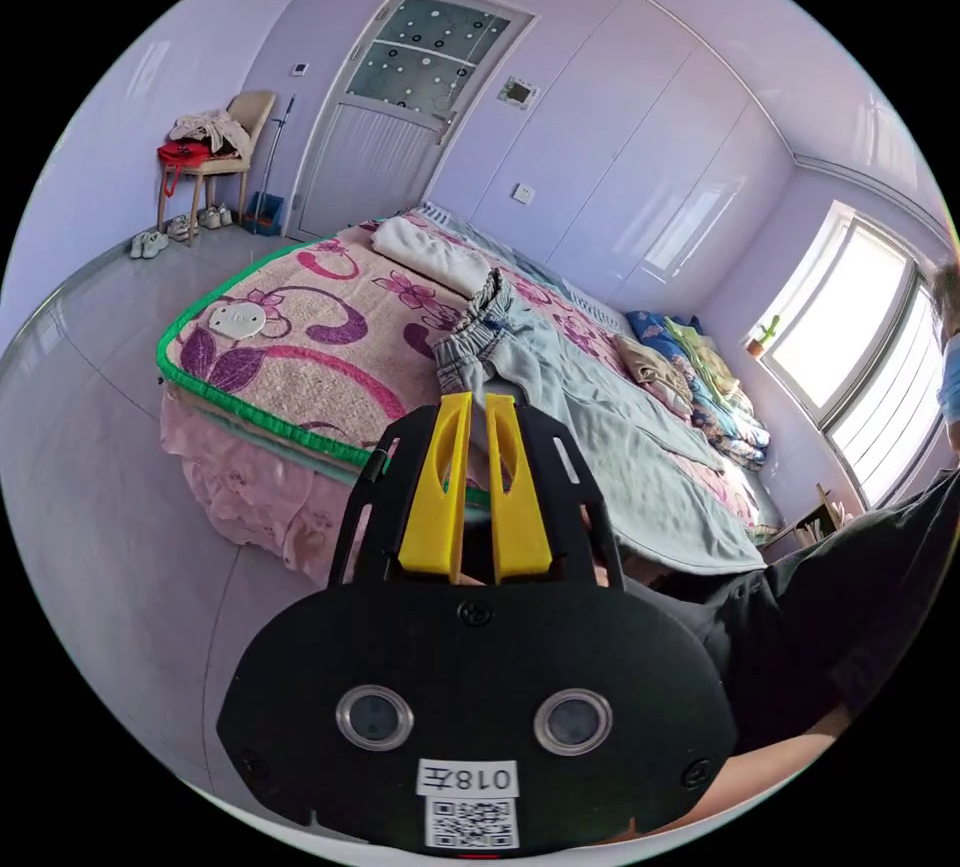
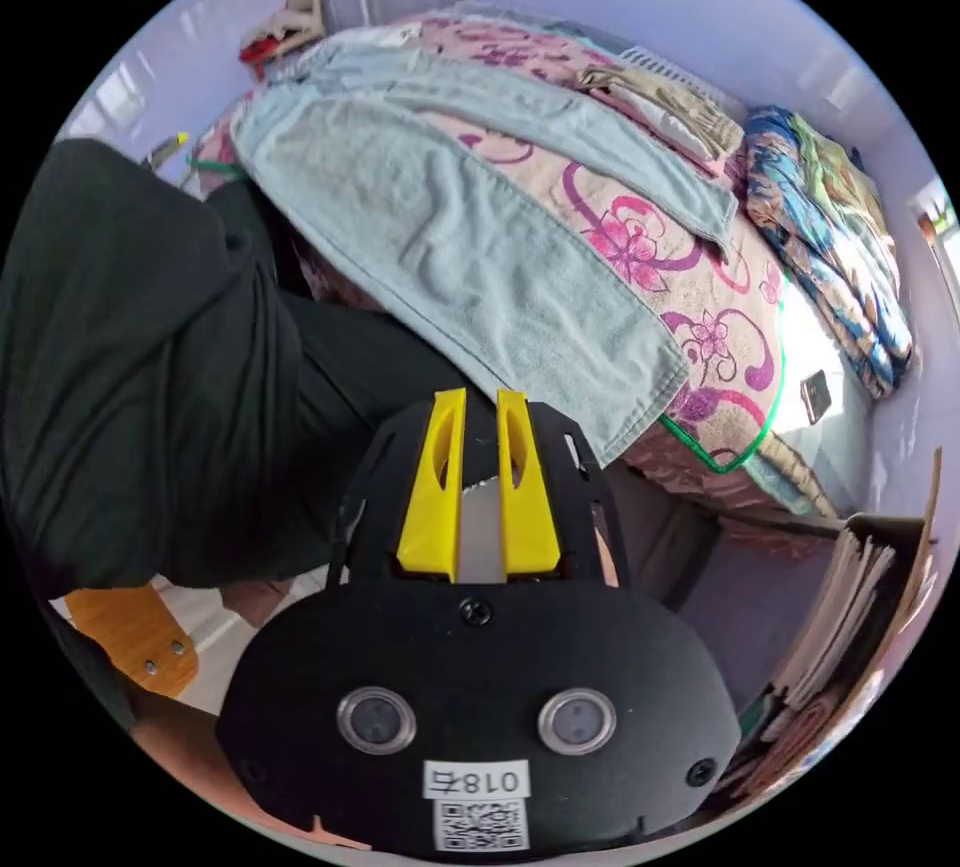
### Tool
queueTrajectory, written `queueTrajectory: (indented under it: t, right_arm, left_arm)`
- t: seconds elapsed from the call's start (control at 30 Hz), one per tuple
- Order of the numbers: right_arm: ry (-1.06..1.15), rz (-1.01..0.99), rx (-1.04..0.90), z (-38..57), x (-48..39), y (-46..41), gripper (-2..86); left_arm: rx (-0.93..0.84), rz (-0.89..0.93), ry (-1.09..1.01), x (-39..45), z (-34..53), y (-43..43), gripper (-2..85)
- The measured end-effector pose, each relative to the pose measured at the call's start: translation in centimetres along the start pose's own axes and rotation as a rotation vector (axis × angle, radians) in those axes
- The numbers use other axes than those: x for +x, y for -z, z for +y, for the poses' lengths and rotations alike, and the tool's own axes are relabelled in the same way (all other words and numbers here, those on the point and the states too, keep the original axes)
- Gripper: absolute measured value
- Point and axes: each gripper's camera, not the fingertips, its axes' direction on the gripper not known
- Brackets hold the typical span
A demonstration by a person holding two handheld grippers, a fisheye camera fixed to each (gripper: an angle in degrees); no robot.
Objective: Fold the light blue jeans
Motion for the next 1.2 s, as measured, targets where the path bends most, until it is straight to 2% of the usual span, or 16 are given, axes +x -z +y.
queueTrajectory:
  t: [0.07, 0.13, 0.23, 0.37, 0.53, 0.63, 0.7, 0.77, 0.9, 1.0, 1.2]
  right_arm:
    - [-0.159, -0.141, 0.283, 2.7, 3.1, 4.0, 5.8]
    - [-0.244, -0.236, 0.467, 4.5, 4.9, 5.8, 5.5]
    - [-0.331, -0.338, 0.612, 6.2, 6.5, 6.4, 4.5]
    - [-0.365, -0.436, 0.638, 6.4, 7.2, 6.2, 2.7]
    - [-0.367, -0.456, 0.632, 6.0, 7.5, 7.6, 1.0]
    - [-0.376, -0.441, 0.617, 5.9, 8.1, 8.7, 0.4]
    - [-0.388, -0.429, 0.621, 6.2, 8.6, 9.7, 0.2]
    - [-0.408, -0.409, 0.630, 6.7, 9.3, 10.8, 0.0]
    - [-0.448, -0.401, 0.633, 7.5, 10.5, 11.9, 0.0]
    - [-0.476, -0.418, 0.638, 7.8, 11.6, 12.2, 0.3]
    - [-0.501, -0.471, 0.675, 6.3, 14.1, 13.0, 1.2]
  left_arm:
    - [0.045, 0.032, 0.041, -0.2, -0.2, -0.8, 6.6]
    - [0.046, 0.045, 0.099, -0.9, -0.7, -2.8, 8.1]
    - [-0.025, 0.004, 0.214, -2.7, -1.5, -7.5, 10.8]
    - [-0.061, -0.006, 0.295, -4.0, -3.4, -12.4, 13.4]
    - [-0.188, -0.130, 0.359, -4.5, -5.6, -16.9, 12.3]
    - [-0.197, -0.217, 0.240, -1.7, -7.3, -16.3, 8.6]
    - [-0.212, -0.342, 0.108, 1.4, -8.6, -14.9, 7.1]
    - [-0.218, -0.385, 0.095, 1.9, -8.7, -13.9, 6.5]
    - [-0.250, -0.340, 0.213, -0.7, -7.1, -13.8, 6.2]
    - [-0.267, -0.299, 0.221, -0.8, -7.4, -14.1, 7.5]
    - [-0.082, -0.250, 0.167, 2.3, -9.4, -7.4, 9.9]
